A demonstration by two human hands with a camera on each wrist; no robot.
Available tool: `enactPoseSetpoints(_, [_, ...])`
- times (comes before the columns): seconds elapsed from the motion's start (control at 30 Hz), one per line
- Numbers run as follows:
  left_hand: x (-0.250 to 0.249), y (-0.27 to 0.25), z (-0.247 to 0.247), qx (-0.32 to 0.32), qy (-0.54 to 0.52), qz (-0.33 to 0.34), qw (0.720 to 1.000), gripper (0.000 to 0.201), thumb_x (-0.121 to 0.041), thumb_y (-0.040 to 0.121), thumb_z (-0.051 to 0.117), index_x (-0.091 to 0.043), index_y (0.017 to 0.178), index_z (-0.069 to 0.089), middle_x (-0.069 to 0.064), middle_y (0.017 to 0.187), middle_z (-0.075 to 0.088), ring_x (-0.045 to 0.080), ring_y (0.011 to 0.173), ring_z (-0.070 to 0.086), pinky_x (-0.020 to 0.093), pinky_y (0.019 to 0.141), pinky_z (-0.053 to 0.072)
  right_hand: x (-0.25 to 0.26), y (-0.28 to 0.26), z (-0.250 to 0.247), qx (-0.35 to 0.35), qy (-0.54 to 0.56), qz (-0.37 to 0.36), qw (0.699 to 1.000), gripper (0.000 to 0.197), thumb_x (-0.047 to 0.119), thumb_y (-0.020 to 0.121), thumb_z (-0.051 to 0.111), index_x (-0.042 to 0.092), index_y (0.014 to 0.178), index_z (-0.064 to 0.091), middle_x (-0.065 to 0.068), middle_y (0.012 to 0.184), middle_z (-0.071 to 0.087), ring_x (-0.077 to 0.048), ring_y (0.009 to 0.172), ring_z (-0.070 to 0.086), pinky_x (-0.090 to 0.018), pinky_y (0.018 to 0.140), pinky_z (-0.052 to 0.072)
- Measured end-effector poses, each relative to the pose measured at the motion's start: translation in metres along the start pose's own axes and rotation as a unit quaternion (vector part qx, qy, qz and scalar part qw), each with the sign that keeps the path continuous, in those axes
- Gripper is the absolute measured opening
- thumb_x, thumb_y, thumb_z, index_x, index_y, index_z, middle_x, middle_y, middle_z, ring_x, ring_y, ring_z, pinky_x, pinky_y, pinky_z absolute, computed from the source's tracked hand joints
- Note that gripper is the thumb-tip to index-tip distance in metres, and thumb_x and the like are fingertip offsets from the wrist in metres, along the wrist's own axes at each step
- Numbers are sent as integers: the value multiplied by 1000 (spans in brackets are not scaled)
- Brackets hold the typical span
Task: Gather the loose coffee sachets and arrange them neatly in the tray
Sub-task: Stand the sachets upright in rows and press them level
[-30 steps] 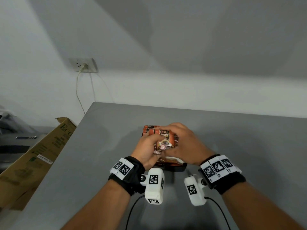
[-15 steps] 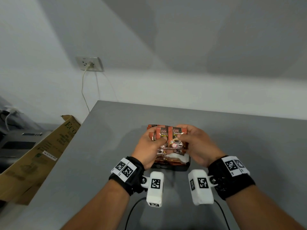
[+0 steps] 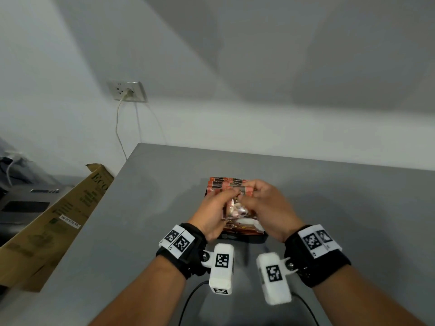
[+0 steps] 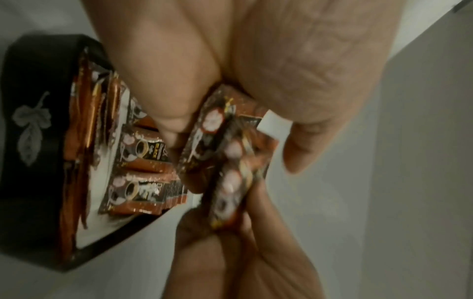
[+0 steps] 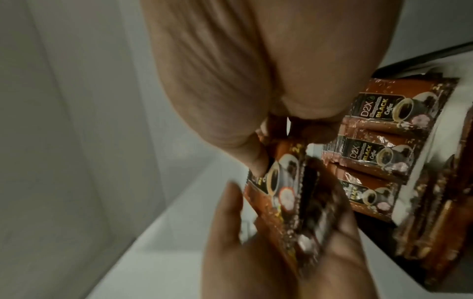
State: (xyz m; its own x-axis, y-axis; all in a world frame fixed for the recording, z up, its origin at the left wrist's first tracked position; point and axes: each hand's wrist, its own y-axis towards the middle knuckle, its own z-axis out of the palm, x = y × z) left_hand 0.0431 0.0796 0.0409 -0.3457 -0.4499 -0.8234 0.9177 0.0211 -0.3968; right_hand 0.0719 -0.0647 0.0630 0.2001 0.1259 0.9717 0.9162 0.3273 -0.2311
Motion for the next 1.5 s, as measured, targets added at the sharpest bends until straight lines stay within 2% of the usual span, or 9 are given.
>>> enactPoseSetpoints(0.2, [4,-1,-6,-9,-17,-23,1000,31,-1,96,45,8,121,59,22,98,72,32,87,69,42,76,55,-6,2,7,-10,-346,-131,929,57,31,86,73,27,140,56,12,132,51,-4,123,43,-9,101,31])
enactPoseSetpoints(0.37, [-1,-5,-7,37,-68,-34,996,42,2,82,50,4,124,54,21,84,65,28,68,68,33,60,58,-2,1,4,151,-390,-161,894,105,37,64,90,30,154,37,17,151,40,-3,139,32,-27,119,24])
enactPoseSetpoints(0.5, [-2,-6,-8,65,-68,-61,994,58,-5,63,57,-8,121,57,14,87,65,24,73,67,33,61,55,-5,6,6,135,-387,-211,888,86,28,68,88,30,145,48,18,144,49,1,132,39,-21,116,27])
enactPoseSetpoints(0.63, [2,-4,-10,48,-79,-46,995,54,8,75,50,-8,126,55,14,81,64,24,66,67,32,55,55,-8,5,8,139,-378,-227,887,87,22,68,87,28,146,49,18,144,48,8,128,37,-2,107,18])
enactPoseSetpoints(0.87, [3,2,-11,49,-71,-17,996,56,13,78,46,-4,131,51,17,81,67,26,68,68,33,58,56,-6,7,7,148,-368,-212,893,88,30,67,89,35,145,48,19,143,51,-2,131,48,-28,115,37])
enactPoseSetpoints(0.97, [1,4,-12,57,-37,9,998,52,18,85,44,-6,131,48,21,90,71,30,75,70,38,63,58,6,4,0,122,-230,-160,952,60,12,79,80,50,121,58,19,113,66,-4,92,68,-24,82,58])
enactPoseSetpoints(1.07, [1,6,-12,37,32,44,998,63,16,80,60,-12,135,47,19,104,70,31,85,69,43,71,58,6,9,-7,52,-153,-101,982,36,5,93,65,30,118,65,3,84,75,-8,69,72,-23,69,56])
enactPoseSetpoints(1.37, [-2,11,-6,-23,120,87,989,65,3,69,81,-15,124,52,23,115,66,26,84,70,40,72,59,5,30,-21,2,-200,-88,976,9,12,86,76,21,88,77,2,77,76,-17,71,71,-33,73,57])
enactPoseSetpoints(1.5, [-10,16,-24,-120,81,76,987,36,2,84,62,-17,115,55,19,105,62,21,69,60,37,62,51,-3,45,-48,-63,-247,-60,965,11,16,90,69,19,79,70,11,74,77,-8,77,71,-30,73,55])
